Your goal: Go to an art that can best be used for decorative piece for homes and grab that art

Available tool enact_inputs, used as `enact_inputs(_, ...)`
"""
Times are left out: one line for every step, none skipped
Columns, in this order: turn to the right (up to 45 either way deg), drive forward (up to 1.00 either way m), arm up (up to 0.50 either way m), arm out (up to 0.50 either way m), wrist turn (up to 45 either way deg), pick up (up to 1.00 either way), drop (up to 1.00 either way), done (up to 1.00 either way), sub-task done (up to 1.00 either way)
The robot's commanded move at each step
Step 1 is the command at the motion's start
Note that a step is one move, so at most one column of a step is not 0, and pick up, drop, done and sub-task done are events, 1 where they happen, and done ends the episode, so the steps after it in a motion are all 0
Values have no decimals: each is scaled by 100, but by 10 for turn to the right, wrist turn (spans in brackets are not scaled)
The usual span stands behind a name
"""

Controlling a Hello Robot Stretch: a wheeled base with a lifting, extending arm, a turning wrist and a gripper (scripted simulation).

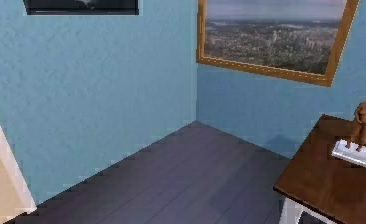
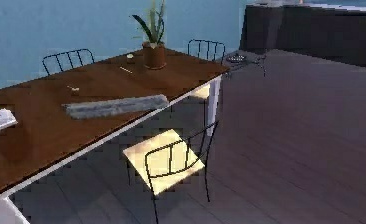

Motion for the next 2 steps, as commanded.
enact_inputs(90,0,0,0,0,0,0,0,0)
enact_inputs(0,75,0,0,0,0,0,0,0)
